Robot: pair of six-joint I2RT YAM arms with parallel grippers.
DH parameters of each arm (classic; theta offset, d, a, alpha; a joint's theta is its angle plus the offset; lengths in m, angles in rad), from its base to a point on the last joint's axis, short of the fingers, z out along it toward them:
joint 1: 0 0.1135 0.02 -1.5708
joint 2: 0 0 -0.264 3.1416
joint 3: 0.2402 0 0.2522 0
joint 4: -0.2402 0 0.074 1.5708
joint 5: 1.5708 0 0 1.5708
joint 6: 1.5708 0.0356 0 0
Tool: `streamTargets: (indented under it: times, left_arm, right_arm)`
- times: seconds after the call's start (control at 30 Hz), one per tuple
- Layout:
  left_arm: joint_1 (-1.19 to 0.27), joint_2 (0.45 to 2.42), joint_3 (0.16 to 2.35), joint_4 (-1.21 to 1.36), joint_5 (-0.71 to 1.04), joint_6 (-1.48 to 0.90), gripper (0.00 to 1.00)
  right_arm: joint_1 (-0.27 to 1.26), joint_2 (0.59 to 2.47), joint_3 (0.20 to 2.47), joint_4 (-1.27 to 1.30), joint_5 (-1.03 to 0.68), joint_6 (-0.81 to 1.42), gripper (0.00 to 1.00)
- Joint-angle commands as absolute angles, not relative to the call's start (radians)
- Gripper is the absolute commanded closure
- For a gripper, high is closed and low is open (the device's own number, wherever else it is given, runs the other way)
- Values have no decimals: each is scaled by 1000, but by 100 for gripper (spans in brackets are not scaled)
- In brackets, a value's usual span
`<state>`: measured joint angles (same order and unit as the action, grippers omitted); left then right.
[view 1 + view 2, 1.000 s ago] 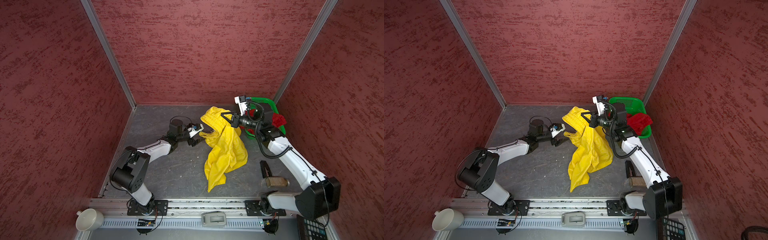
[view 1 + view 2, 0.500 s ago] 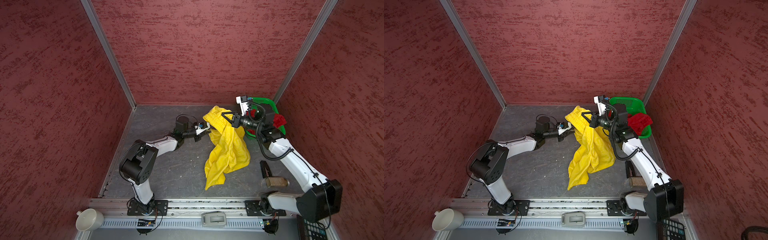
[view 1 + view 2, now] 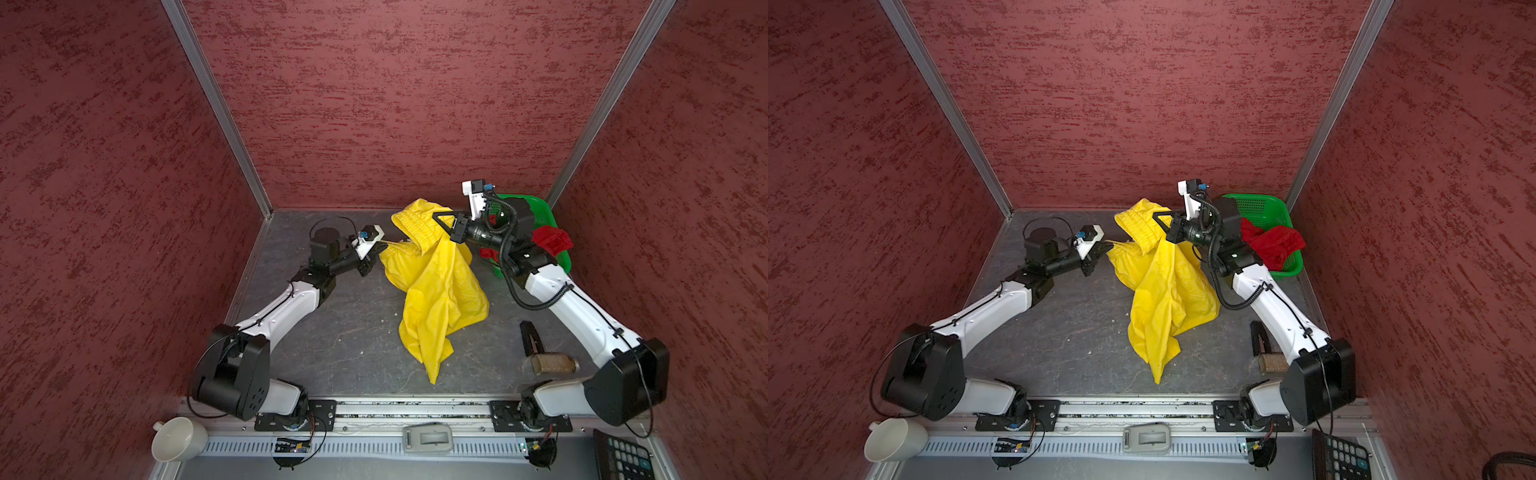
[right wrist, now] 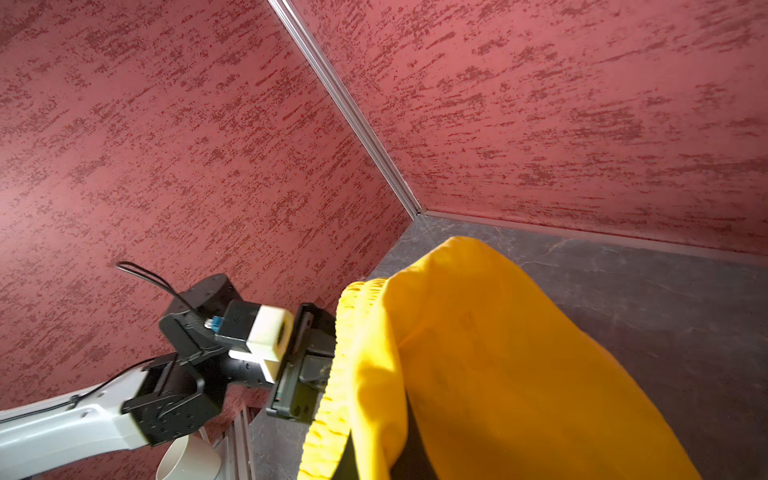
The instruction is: Fold and stack the shorts
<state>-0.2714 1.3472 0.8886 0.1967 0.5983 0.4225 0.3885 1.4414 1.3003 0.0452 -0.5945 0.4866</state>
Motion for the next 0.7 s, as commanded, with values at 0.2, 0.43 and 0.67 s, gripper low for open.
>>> streamTargets:
  times: [0.2,0.43,0.67]
  left_arm:
    - [-119,972,952,-314,342,389,100]
    - [-67,863,1056,-567,328,457,100]
    - [-217,919,972,-563,306,448,100]
  right_arm:
    - [561,1720,1586,221,-522,524,100]
    - [581,1886,1646,280,-368,535,99]
    - [555,1877,1442,303,-265,539,73]
